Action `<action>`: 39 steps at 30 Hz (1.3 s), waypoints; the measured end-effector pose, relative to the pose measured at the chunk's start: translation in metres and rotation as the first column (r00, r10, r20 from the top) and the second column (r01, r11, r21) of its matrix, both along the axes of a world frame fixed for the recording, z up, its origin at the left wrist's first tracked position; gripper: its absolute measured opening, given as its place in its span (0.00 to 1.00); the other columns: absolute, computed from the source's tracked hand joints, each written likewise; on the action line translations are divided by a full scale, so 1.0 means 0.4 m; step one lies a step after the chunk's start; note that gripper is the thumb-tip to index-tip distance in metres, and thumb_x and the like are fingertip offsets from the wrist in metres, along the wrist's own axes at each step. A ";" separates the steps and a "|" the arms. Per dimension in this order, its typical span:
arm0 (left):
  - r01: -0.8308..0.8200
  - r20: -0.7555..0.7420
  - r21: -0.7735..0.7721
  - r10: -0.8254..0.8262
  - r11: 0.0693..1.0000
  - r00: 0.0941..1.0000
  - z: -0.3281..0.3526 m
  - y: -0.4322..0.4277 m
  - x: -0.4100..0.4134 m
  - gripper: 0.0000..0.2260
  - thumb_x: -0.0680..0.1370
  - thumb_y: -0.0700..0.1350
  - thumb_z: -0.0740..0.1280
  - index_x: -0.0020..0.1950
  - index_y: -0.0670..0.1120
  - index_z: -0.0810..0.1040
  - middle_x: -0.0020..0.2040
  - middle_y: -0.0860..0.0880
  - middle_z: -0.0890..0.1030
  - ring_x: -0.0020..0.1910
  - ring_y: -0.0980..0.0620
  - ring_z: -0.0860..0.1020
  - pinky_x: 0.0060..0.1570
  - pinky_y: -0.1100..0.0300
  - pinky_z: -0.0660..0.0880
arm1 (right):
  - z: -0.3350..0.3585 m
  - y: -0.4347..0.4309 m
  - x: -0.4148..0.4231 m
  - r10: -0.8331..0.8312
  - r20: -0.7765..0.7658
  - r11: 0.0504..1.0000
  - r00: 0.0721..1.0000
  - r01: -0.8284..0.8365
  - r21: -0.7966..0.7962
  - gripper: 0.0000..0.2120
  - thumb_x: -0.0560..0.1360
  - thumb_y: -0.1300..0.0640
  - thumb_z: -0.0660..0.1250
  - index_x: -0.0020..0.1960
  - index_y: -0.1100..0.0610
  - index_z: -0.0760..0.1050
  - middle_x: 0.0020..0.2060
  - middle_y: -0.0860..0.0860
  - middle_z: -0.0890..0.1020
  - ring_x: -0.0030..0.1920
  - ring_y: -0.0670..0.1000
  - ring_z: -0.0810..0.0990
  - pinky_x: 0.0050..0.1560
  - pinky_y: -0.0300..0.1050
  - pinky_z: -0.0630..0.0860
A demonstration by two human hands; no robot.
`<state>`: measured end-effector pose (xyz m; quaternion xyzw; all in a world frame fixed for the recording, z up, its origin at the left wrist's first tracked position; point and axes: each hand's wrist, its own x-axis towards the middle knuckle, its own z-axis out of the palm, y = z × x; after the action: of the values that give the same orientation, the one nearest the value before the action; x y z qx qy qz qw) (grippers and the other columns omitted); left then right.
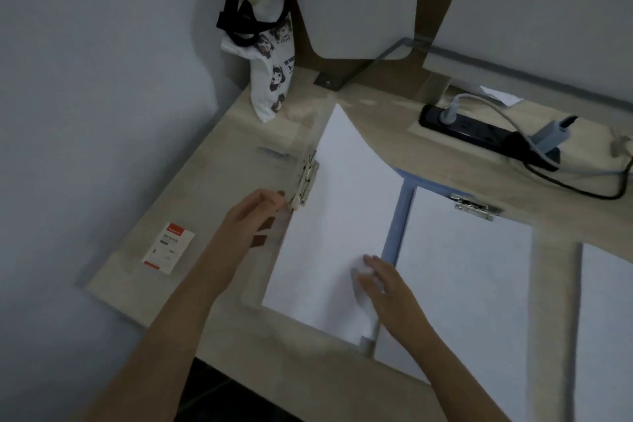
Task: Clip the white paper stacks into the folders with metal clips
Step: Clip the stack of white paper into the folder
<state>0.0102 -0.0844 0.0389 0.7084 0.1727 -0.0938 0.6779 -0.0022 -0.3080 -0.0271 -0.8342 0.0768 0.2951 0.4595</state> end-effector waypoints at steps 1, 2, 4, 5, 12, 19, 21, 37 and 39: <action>0.023 0.024 0.003 -0.023 1.000 0.999 0.026 -0.036 -0.003 0.09 0.77 0.52 0.62 0.47 0.49 0.77 0.44 0.51 0.80 0.44 0.55 0.78 0.45 0.64 0.72 | 0.034 -0.020 0.003 -0.057 -0.088 0.991 0.994 0.068 0.119 0.22 0.77 0.49 0.60 0.69 0.53 0.66 0.66 0.49 0.72 0.64 0.49 0.71 0.65 0.42 0.65; 0.040 0.048 0.005 -0.040 0.999 0.998 0.045 -0.066 -0.003 0.09 0.79 0.50 0.60 0.50 0.48 0.78 0.45 0.52 0.81 0.44 0.58 0.80 0.43 0.68 0.74 | 0.057 -0.035 0.008 -0.101 -0.180 0.961 0.979 0.142 0.236 0.21 0.77 0.49 0.60 0.67 0.54 0.69 0.64 0.50 0.74 0.61 0.50 0.74 0.64 0.44 0.68; 0.084 0.090 0.001 -0.084 0.996 0.992 0.081 -0.138 -0.007 0.10 0.79 0.46 0.58 0.52 0.50 0.79 0.45 0.54 0.83 0.42 0.62 0.80 0.39 0.72 0.74 | 0.107 -0.083 0.007 -0.142 -0.293 0.874 0.946 0.259 0.411 0.22 0.74 0.46 0.61 0.64 0.54 0.72 0.61 0.53 0.78 0.59 0.52 0.78 0.61 0.46 0.74; 0.116 0.104 -0.005 -0.115 0.993 0.988 0.098 -0.177 -0.011 0.10 0.79 0.45 0.58 0.52 0.51 0.79 0.45 0.54 0.83 0.41 0.63 0.81 0.39 0.72 0.75 | 0.136 -0.110 0.004 -0.158 -0.302 0.833 0.940 0.291 0.471 0.24 0.71 0.44 0.61 0.64 0.54 0.72 0.60 0.52 0.79 0.58 0.52 0.80 0.57 0.46 0.77; 0.424 0.074 -0.029 -0.421 0.905 0.904 0.054 -0.438 -0.016 0.10 0.80 0.43 0.59 0.55 0.51 0.78 0.51 0.56 0.80 0.52 0.64 0.78 0.53 0.67 0.75 | 0.256 -0.334 -0.041 -0.246 -0.220 0.684 0.944 0.330 0.651 0.25 0.75 0.40 0.52 0.64 0.51 0.74 0.57 0.50 0.82 0.58 0.51 0.80 0.55 0.50 0.75; 0.264 -0.215 0.401 -0.190 0.877 0.958 -0.162 -0.569 -0.043 0.23 0.77 0.45 0.64 0.71 0.46 0.64 0.73 0.46 0.61 0.71 0.50 0.61 0.67 0.58 0.60 | 0.124 -0.513 -0.081 -0.559 -0.160 0.748 0.814 0.578 0.327 0.09 0.78 0.59 0.59 0.52 0.56 0.77 0.48 0.57 0.82 0.42 0.52 0.81 0.39 0.44 0.74; 0.266 -0.278 0.457 -0.148 0.849 0.949 -0.190 -0.568 -0.058 0.28 0.77 0.45 0.63 0.74 0.45 0.56 0.75 0.45 0.55 0.74 0.46 0.55 0.70 0.54 0.58 | 0.068 -0.534 -0.083 -0.538 -0.101 0.820 0.837 0.548 0.165 0.11 0.77 0.62 0.59 0.56 0.58 0.75 0.49 0.56 0.80 0.43 0.51 0.78 0.40 0.43 0.73; 0.078 -0.363 0.676 0.239 0.732 0.901 -0.265 -0.335 -0.006 0.28 0.71 0.56 0.69 0.63 0.39 0.69 0.61 0.39 0.74 0.62 0.38 0.71 0.60 0.46 0.70 | -0.075 -0.545 -0.033 -0.636 -0.326 0.756 0.699 0.650 -0.079 0.09 0.69 0.61 0.70 0.34 0.61 0.72 0.32 0.56 0.72 0.36 0.55 0.70 0.42 0.48 0.68; 0.022 -0.320 0.540 0.182 0.841 0.930 -0.259 -0.321 -0.007 0.13 0.73 0.50 0.69 0.46 0.41 0.73 0.45 0.44 0.77 0.50 0.41 0.77 0.49 0.53 0.72 | -0.078 -0.530 -0.041 -0.609 -0.317 0.777 0.728 0.627 -0.054 0.11 0.70 0.57 0.70 0.38 0.66 0.76 0.36 0.59 0.77 0.41 0.59 0.75 0.47 0.50 0.72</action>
<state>0.0076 -0.2126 -0.0649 0.8317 0.3426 -0.1409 0.4136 -0.0186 -0.5200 -0.0581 -0.6890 0.4139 0.2573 0.5365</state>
